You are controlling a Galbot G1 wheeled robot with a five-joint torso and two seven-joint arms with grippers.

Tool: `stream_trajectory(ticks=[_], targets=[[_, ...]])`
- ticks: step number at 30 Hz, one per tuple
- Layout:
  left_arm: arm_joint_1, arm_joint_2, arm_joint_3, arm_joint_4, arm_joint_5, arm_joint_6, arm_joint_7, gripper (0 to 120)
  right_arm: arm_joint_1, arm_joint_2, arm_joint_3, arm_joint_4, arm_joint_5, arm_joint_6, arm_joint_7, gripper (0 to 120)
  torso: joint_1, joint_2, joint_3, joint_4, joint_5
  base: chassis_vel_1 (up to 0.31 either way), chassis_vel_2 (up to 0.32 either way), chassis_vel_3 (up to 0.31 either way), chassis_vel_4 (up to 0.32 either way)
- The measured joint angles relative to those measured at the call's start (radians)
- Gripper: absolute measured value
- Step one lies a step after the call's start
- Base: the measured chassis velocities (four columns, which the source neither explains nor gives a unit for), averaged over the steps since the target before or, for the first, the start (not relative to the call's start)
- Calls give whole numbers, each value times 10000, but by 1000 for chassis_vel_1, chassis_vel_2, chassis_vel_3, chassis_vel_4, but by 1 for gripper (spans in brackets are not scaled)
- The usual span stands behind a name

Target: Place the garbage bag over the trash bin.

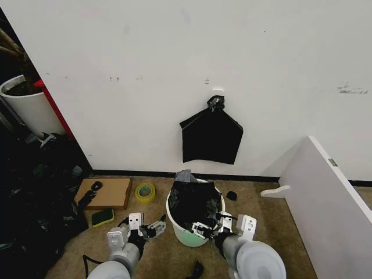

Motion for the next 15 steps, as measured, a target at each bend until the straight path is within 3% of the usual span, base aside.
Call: stream_trajectory(ticks=[15], targets=[[0,-1,12,-19,-7,6,-32,100,128,211,-137,-357,-92,161,-114,36,0,0,0,0,-1,0,0,0,0]])
